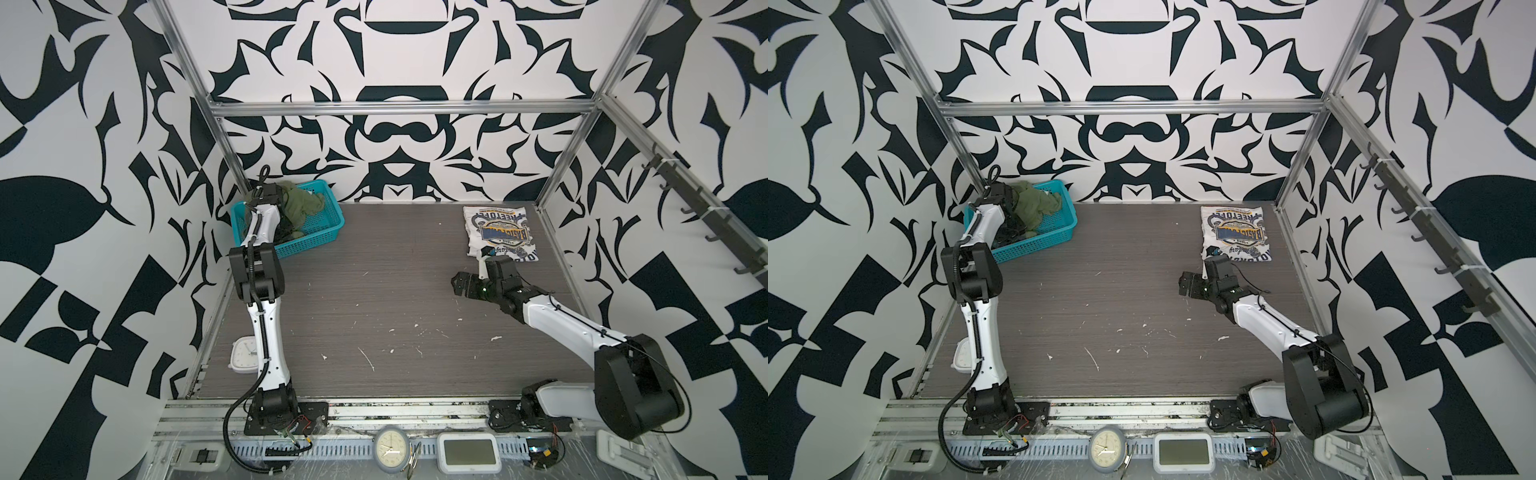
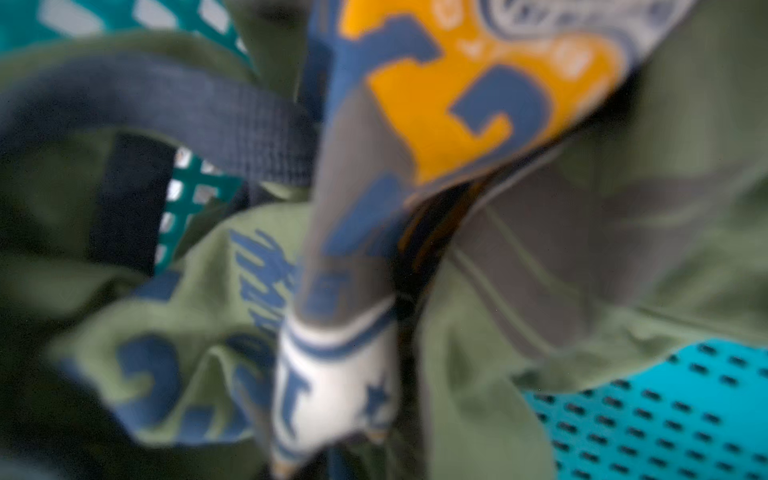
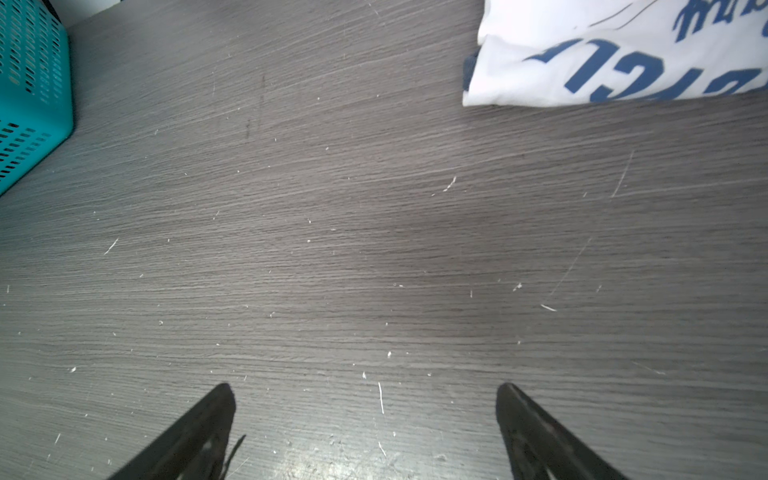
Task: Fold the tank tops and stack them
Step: 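Reach into the teal basket and grasp the green shirt with the left gripper, then lift the green shirt from the basket and drop it on the table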
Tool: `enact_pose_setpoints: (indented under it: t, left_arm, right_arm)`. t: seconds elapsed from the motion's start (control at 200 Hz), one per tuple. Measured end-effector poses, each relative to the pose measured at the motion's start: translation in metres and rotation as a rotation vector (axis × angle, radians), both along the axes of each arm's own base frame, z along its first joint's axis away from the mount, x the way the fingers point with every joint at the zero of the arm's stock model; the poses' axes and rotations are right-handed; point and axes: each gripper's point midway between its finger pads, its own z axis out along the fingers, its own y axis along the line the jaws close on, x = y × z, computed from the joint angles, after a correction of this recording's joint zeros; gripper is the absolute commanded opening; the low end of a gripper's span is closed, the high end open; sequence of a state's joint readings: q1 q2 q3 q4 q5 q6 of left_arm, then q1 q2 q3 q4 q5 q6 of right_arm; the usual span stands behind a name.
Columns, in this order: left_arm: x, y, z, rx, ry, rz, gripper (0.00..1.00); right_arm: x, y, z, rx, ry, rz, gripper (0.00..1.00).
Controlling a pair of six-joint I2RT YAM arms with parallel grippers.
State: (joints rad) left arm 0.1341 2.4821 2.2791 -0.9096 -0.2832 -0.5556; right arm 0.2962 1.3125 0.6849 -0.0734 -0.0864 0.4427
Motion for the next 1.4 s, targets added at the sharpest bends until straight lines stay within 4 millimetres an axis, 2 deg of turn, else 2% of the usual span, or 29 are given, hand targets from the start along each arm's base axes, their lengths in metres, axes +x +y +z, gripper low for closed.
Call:
enact_pose_setpoints:
  t: [0.115, 0.285, 0.365, 0.425, 0.525, 0.675, 0.805, 0.945, 1.115, 1.215, 1.28, 1.4]
  left_arm:
    - [0.001, -0.001, 0.002, -0.017, -0.012, 0.004, 0.0]
    - [-0.004, -0.003, 0.008, -0.023, -0.036, 0.006, 0.0]
    - [-0.008, -0.004, 0.022, -0.023, -0.059, 0.007, 0.0]
    - [-0.01, -0.004, 0.042, -0.02, -0.096, 0.008, 0.0]
    - [-0.009, -0.006, 0.096, -0.009, -0.21, 0.004, 0.0]
    - [-0.015, -0.02, 0.204, 0.02, -0.432, -0.04, 0.0]
    - [-0.028, -0.051, 0.297, 0.038, -0.628, -0.111, 0.0]
    - [-0.045, -0.093, 0.376, 0.051, -0.8, -0.211, 0.0]
    - [-0.071, -0.153, 0.451, 0.035, -0.972, -0.36, 0.0]
    - [-0.091, -0.192, 0.486, 0.013, -1.057, -0.451, 0.0]
    - [-0.107, -0.217, 0.499, -0.013, -1.092, -0.512, 0.0]
    - [-0.131, -0.258, 0.51, -0.063, -1.118, -0.613, 0.0]
  right_arm:
    - [0.0, 0.0, 0.0, 0.0, -0.001, 0.0, 1.0]
    - [0.0, 0.0, 0.0, 0.002, -0.002, 0.001, 1.0]
    - [0.0, 0.0, 0.001, 0.001, -0.003, 0.0, 1.0]
    - [0.001, 0.0, 0.001, 0.001, -0.003, 0.0, 1.0]
    - [0.001, 0.0, 0.001, 0.0, -0.004, -0.001, 1.0]
    - [0.001, -0.001, 0.0, -0.002, -0.007, -0.003, 1.0]
    - [0.002, 0.0, -0.005, -0.006, 0.006, -0.003, 1.0]
    - [0.001, 0.0, -0.01, -0.01, 0.019, -0.003, 1.0]
    - [0.001, 0.001, -0.009, 0.0, 0.017, 0.004, 1.0]
    - [0.001, 0.002, -0.003, 0.008, -0.003, 0.006, 1.0]
    - [0.002, 0.002, 0.001, 0.012, -0.019, 0.006, 1.0]
    - [0.002, 0.002, 0.007, 0.018, -0.043, 0.005, 1.0]
